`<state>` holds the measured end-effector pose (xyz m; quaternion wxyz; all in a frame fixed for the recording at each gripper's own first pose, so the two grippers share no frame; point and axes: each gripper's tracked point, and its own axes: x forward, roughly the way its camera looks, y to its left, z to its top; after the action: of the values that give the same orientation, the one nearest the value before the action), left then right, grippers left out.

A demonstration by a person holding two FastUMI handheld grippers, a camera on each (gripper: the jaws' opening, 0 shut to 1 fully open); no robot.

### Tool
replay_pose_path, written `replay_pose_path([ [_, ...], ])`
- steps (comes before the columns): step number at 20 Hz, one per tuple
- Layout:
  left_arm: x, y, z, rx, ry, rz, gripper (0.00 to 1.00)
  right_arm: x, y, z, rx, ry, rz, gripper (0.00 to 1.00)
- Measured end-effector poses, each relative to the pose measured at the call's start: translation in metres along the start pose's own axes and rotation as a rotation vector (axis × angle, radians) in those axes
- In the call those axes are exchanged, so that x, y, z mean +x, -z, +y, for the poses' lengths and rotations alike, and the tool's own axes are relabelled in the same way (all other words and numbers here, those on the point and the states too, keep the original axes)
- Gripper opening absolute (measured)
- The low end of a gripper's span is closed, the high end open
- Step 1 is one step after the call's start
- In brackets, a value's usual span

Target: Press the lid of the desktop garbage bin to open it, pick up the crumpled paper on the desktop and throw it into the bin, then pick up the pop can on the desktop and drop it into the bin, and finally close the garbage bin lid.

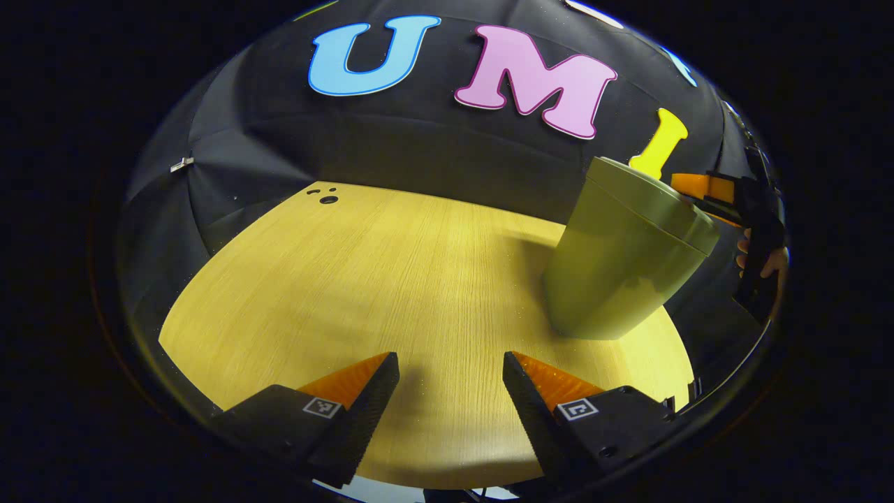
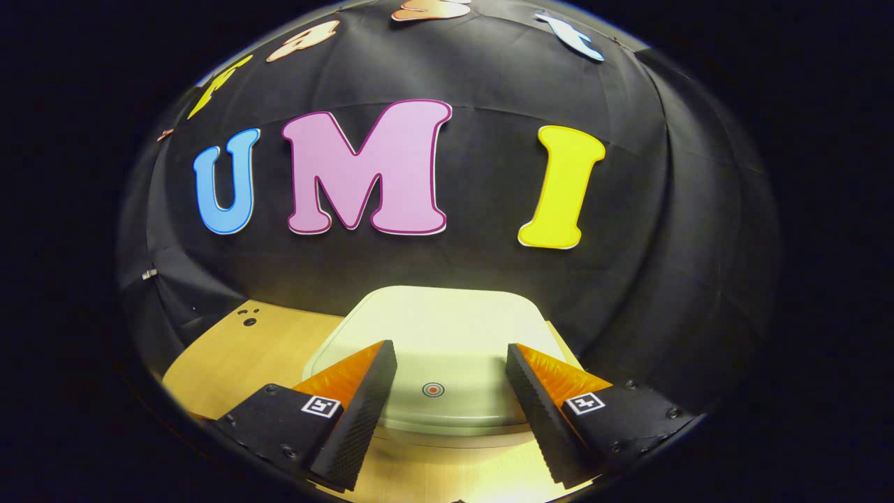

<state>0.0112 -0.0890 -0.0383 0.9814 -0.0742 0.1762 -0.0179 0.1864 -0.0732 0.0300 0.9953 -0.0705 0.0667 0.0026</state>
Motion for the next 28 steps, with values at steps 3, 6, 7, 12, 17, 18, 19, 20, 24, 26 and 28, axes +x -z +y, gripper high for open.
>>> replay_pose_path([
  [3,-0.004,0.0,-0.003,0.005,0.011,-0.004,0.96,-0.002,-0.007,-0.002,0.008,0.008,-0.04,1.0],
  [6,-0.011,-0.007,-0.004,0.02,0.015,-0.026,0.96,-0.002,-0.011,-0.002,0.025,0.008,-0.065,1.0],
  [7,-0.015,-0.012,-0.004,0.027,0.018,-0.04,0.96,-0.003,-0.01,-0.002,0.041,0.003,-0.059,0.99],
  [12,-0.047,-0.048,0.0,0.053,0.02,-0.152,0.96,-0.013,-0.013,0.0,0.019,0.009,-0.053,0.99],
  [17,-0.095,-0.084,0.001,0.135,0.02,-0.307,0.96,-0.064,0.0,0.053,-0.019,-0.073,-0.062,0.99],
  [18,-0.106,-0.089,0.001,0.156,0.022,-0.337,0.96,-0.077,0.004,0.067,-0.017,-0.096,-0.066,0.99],
  [19,-0.116,-0.092,0.002,0.177,0.024,-0.367,0.96,-0.091,0.007,0.083,-0.006,-0.128,-0.073,0.98],
  [20,-0.125,-0.092,0.002,0.189,0.022,-0.389,0.95,-0.102,0.011,0.096,0.003,-0.156,-0.074,0.98],
  [24,-0.153,-0.071,-0.006,0.119,0.055,-0.379,0.96,-0.139,0.056,0.132,0.025,-0.232,-0.017,0.97],
  [26,-0.16,-0.061,0.004,0.12,0.018,-0.384,0.96,-0.126,0.094,0.167,0.011,-0.259,0.081,0.97],
  [28,-0.162,-0.046,0.007,0.137,0.006,-0.367,0.96,-0.135,0.119,0.17,0.018,-0.266,0.15,0.98],
])
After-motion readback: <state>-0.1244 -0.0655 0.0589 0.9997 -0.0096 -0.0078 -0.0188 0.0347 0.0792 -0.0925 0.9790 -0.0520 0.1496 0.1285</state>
